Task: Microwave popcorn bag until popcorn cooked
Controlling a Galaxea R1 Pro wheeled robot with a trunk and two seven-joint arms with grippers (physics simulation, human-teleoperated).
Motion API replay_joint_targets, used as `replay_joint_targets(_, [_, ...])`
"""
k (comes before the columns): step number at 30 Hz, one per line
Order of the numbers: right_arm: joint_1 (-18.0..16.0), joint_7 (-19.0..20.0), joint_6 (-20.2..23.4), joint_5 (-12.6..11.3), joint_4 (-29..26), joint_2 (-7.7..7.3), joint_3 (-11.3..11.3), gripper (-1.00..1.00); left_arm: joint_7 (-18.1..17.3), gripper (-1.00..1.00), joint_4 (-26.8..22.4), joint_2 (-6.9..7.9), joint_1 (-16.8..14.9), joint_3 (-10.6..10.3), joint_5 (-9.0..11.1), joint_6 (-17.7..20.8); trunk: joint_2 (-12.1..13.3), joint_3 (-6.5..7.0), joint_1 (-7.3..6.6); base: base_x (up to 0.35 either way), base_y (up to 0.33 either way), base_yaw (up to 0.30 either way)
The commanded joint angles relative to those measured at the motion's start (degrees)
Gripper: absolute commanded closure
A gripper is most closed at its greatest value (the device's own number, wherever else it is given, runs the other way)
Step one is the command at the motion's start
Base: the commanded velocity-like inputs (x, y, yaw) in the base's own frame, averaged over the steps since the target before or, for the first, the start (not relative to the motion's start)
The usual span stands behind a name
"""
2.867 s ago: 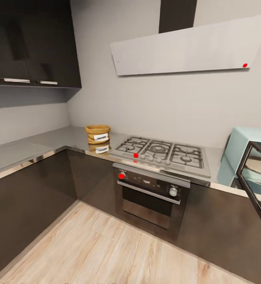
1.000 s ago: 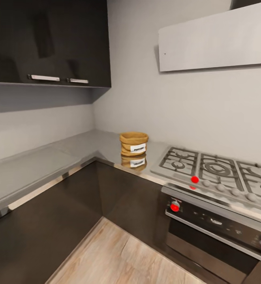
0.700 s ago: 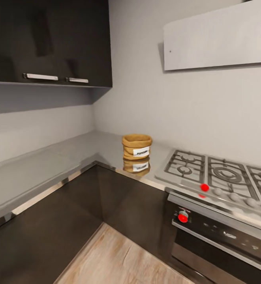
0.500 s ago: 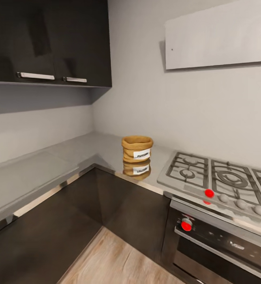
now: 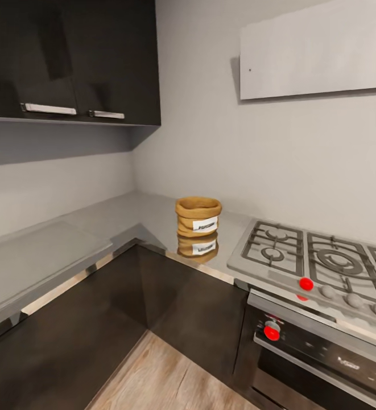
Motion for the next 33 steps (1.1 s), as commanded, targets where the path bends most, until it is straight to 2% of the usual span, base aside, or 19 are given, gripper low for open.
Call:
replay_joint_targets(1, [-0.08,0.11,-0.19,0.45,0.15,-0.03,-0.47,-1.00,-0.18,-1.00,0.02,0.00,-0.01,-0.02,0.53,0.20,-0.03,-0.06,0.01,0.171,0.145,0.000])
replay_joint_targets(15, [-0.08,0.09,-0.22,0.36,0.15,-0.21,-0.49,-1.00,-0.22,-1.00,0.02,-0.13,-0.01,-0.37,0.20,0.20,-0.03,-0.06,0.01,0.210,0.195,0.000])
replay_joint_targets(33, [-0.08,0.15,-0.14,0.27,0.15,-0.07,-0.49,-1.00,-0.12,-1.00,0.02,-0.17,-0.01,-0.37,0.20,0.20,-0.03,-0.04,0.01,0.009,0.151,-0.013])
